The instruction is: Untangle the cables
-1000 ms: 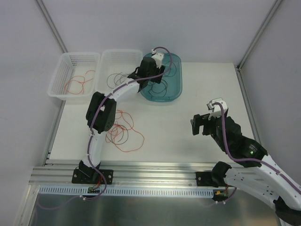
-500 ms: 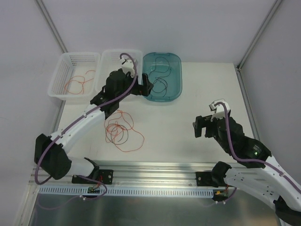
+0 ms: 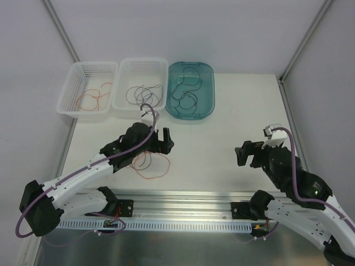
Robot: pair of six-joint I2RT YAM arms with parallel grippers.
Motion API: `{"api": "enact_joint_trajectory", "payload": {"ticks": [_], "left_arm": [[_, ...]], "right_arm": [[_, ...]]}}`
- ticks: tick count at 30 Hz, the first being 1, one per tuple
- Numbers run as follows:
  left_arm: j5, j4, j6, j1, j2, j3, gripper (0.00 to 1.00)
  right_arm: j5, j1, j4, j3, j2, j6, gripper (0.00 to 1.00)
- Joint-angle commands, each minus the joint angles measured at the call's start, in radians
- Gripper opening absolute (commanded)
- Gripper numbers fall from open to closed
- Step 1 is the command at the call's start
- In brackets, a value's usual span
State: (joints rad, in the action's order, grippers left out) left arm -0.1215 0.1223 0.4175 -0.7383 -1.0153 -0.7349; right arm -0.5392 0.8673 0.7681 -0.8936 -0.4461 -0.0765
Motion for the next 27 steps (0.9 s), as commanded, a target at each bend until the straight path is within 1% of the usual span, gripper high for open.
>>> {"api": "enact_joint_trajectory", "payload": {"ticks": [1,4,8,9,11,12,13,14,15,16,17,18,21,22,24,27], "left_arm": [[-0.027,0.059,0.07,-0.068,-0.031,0.046,0.99],[-0.036,0.08,0.102,-0.133,-0.093,0.058,0.99],[-0.059,0.112,0.138,-0.202,-0.206,0.04,0.93],[-0.082,0.12,0.142,-0.211,-0.224,0.026,0.89],[-0.104,0.134,0.144,-0.231,-0.27,0.014,0.84],[-0.11,0.134,0.145,-0.243,-0.284,0.003,0.79],[-0.11,0.134,0.148,-0.246,-0.311,-0.003,0.75],[-0.115,0.137,0.149,-0.253,-0.328,-0.011,0.73],[-0.121,0.138,0.147,-0.26,-0.344,-0.024,0.67],[-0.122,0.142,0.152,-0.263,-0.38,-0.032,0.66],[-0.121,0.143,0.153,-0.266,-0.399,-0.038,0.61],[-0.121,0.146,0.156,-0.276,-0.435,-0.055,0.59],[-0.122,0.158,0.155,-0.289,-0.485,-0.089,0.35],[-0.116,0.163,0.153,-0.295,-0.509,-0.098,0.19],[-0.119,0.181,0.15,-0.303,-0.522,-0.121,0.01],[-0.129,0.198,0.139,-0.314,-0.487,-0.147,0.0]], "right_arm": [[-0.027,-0.005,0.013,0.019,0.012,-0.048,0.97],[-0.028,-0.004,0.013,0.022,0.003,-0.055,0.97],[-0.015,-0.002,0.002,0.022,-0.019,-0.062,0.97],[-0.007,-0.004,-0.003,0.021,-0.031,-0.062,0.97],[0.005,-0.002,-0.007,0.021,-0.039,-0.062,0.97],[0.008,-0.004,-0.009,0.019,-0.045,-0.065,0.97],[0.007,-0.002,-0.007,0.021,-0.046,-0.066,0.97],[0.007,-0.004,-0.009,0.025,-0.048,-0.065,0.97],[0.007,-0.002,-0.009,0.025,-0.048,-0.066,0.97],[0.008,-0.004,-0.01,0.027,-0.048,-0.066,0.97],[0.007,-0.004,-0.013,0.03,-0.045,-0.068,0.97],[0.007,-0.002,-0.015,0.031,-0.046,-0.068,0.97],[0.007,-0.004,-0.013,0.03,-0.048,-0.063,0.97],[0.004,-0.004,-0.012,0.03,-0.051,-0.06,0.97],[-0.001,-0.004,-0.009,0.032,-0.049,-0.059,0.97],[-0.005,-0.002,-0.007,0.03,-0.049,-0.054,0.97]]}}
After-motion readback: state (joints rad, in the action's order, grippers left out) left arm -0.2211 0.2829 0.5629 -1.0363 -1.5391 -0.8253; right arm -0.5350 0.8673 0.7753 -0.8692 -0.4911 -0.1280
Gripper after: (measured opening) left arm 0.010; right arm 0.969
